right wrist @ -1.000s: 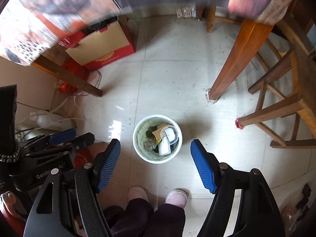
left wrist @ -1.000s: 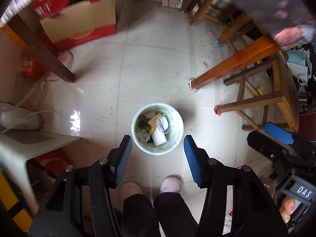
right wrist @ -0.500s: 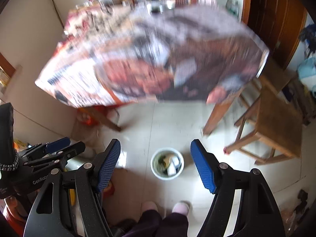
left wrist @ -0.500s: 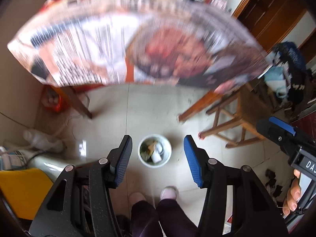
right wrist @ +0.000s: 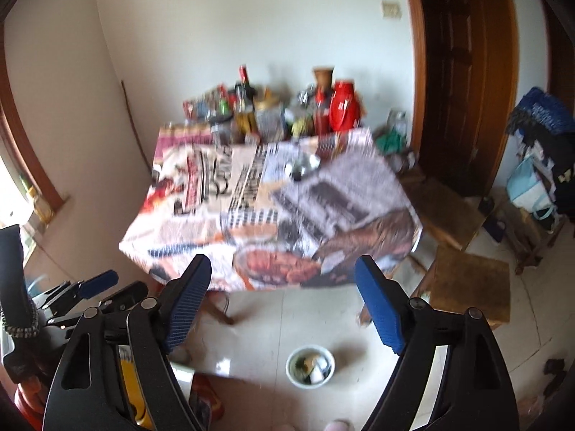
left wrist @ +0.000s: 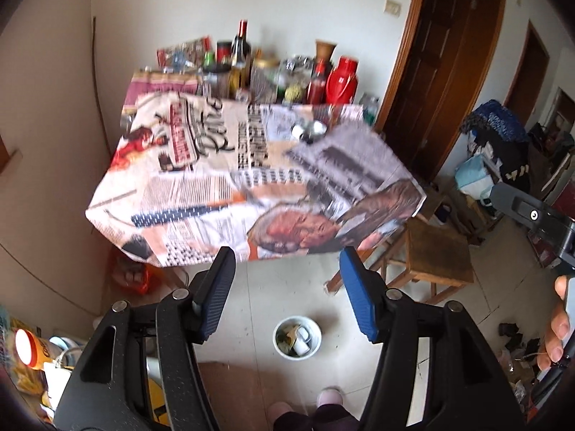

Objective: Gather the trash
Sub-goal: 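Move both open tools back up toward the table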

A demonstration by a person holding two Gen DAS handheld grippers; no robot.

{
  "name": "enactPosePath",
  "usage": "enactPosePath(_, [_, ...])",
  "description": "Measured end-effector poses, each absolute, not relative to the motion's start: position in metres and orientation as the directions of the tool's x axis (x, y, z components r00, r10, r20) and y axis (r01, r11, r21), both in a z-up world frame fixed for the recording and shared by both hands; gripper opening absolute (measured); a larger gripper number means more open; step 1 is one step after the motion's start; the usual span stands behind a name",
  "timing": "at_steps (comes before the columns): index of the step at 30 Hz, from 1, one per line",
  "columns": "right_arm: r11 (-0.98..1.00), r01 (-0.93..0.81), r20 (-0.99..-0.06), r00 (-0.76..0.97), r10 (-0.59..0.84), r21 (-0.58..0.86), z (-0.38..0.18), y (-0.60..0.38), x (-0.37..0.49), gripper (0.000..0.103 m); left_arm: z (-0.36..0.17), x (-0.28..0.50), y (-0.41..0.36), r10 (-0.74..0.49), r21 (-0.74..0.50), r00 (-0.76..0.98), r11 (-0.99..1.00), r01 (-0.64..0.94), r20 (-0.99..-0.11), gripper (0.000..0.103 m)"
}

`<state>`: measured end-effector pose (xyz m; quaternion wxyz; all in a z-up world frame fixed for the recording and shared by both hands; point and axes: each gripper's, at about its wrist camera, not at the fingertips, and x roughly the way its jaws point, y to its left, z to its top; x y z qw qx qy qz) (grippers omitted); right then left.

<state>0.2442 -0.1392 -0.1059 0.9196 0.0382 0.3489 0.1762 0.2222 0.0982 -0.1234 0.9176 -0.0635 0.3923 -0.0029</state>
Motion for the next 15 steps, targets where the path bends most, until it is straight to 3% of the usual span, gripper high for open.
enactPosePath(6, [0.942, -0.289, -0.579, 0.744, 0.333, 0.169, -0.078, -0.146, 0.236, 0.082, -0.087, 0.214, 0.102, -0.082, -0.161, 0.74, 0.986, -0.036, -0.667, 0.085])
enactPosePath(15, [0.956, -0.267, -0.452, 0.843, 0.293, 0.123, -0.051, -0.16, 0.257, 0.082, -0.06, 0.242, 0.094, -0.066, -0.123, 0.781, 0.992, -0.014, -0.622, 0.087])
